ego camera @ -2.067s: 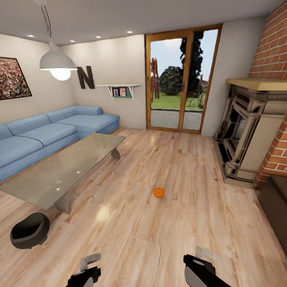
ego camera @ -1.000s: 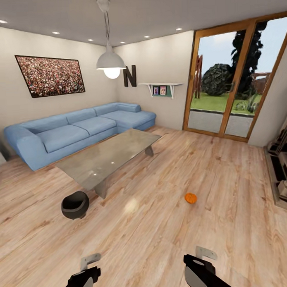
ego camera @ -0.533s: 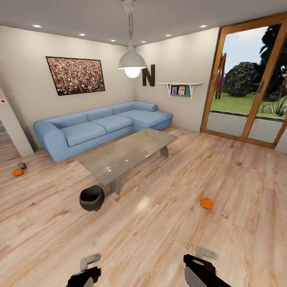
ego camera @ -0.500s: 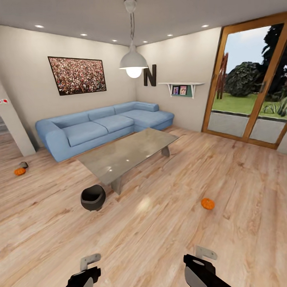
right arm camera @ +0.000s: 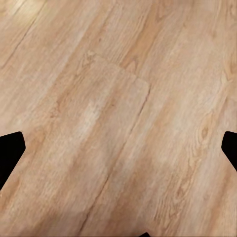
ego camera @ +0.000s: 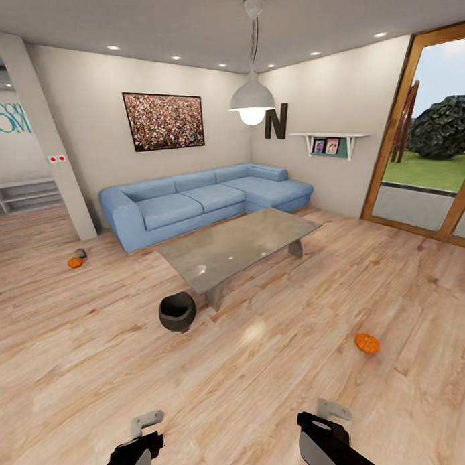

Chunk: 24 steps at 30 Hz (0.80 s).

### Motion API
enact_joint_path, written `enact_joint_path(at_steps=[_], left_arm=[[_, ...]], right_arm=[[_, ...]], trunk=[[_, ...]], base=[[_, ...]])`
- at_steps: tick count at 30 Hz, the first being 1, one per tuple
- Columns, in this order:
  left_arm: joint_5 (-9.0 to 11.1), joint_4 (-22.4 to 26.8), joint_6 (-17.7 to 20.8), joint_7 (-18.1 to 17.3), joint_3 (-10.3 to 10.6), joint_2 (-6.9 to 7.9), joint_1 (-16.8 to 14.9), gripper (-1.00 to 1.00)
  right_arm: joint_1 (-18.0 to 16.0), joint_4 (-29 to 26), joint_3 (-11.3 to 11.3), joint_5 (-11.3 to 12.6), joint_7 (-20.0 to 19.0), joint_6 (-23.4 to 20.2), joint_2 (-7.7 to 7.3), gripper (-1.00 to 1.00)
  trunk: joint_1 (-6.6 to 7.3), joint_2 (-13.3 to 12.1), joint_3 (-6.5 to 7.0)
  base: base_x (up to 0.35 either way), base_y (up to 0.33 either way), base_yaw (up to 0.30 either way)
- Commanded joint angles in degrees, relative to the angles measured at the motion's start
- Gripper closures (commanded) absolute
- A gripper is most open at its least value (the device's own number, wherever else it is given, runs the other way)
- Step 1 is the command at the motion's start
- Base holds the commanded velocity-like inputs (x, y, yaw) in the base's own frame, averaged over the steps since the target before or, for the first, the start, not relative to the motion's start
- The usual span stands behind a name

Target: Place each of the two pumpkins and all three candles from the living room inside a cabinet in the living room (use any cabinet), then make sure every cabinet is closed, and position the cauldron so it is next to a table in the living room.

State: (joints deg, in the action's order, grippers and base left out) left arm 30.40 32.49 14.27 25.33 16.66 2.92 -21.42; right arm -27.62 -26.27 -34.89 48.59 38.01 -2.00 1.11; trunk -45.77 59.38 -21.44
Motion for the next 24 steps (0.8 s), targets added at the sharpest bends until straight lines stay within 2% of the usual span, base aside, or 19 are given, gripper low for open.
enact_joint_path(at_steps=[1,6,15,17,20,24], left_arm=[[0.43,0.12,0.23,0.55,0.48,0.11,-0.04,-1.00],[0.65,-0.29,0.23,0.60,0.48,0.03,-0.03,-1.00],[0.69,-5.01,-1.44,0.99,0.56,0.23,-0.03,-1.00],[0.36,-11.14,-1.75,1.03,0.58,0.36,-0.03,-1.00],[0.36,-17.86,-3.11,0.87,0.65,0.50,-0.01,-1.00],[0.68,-26.06,-9.86,0.74,0.65,0.54,-0.08,-1.00]], right_arm=[[-0.06,-0.06,-0.47,0.28,0.42,-0.21,-0.05,-1.00],[-0.06,0.03,-0.45,0.28,0.08,-0.10,-0.05,-1.00],[-0.06,0.38,-0.45,0.34,-0.24,-0.03,0.14,-1.00],[-0.06,1.51,-0.45,0.25,-0.29,0.04,0.39,-1.00],[-0.06,2.41,-0.45,0.20,-0.52,0.06,0.45,-1.00],[-0.06,2.87,-0.45,0.25,-2.80,0.07,0.47,-1.00]], trunk=[[-0.01,0.05,-0.07],[-0.01,0.05,-0.07],[-0.01,0.05,-0.07],[-0.01,0.05,-0.07],[-0.01,0.05,-0.07],[-0.01,0.05,-0.08]], base=[[0.000,0.000,0.292],[0.000,0.000,0.292],[0.000,0.000,0.292],[0.000,0.000,0.291],[0.000,0.000,0.292],[0.000,0.000,0.291]])
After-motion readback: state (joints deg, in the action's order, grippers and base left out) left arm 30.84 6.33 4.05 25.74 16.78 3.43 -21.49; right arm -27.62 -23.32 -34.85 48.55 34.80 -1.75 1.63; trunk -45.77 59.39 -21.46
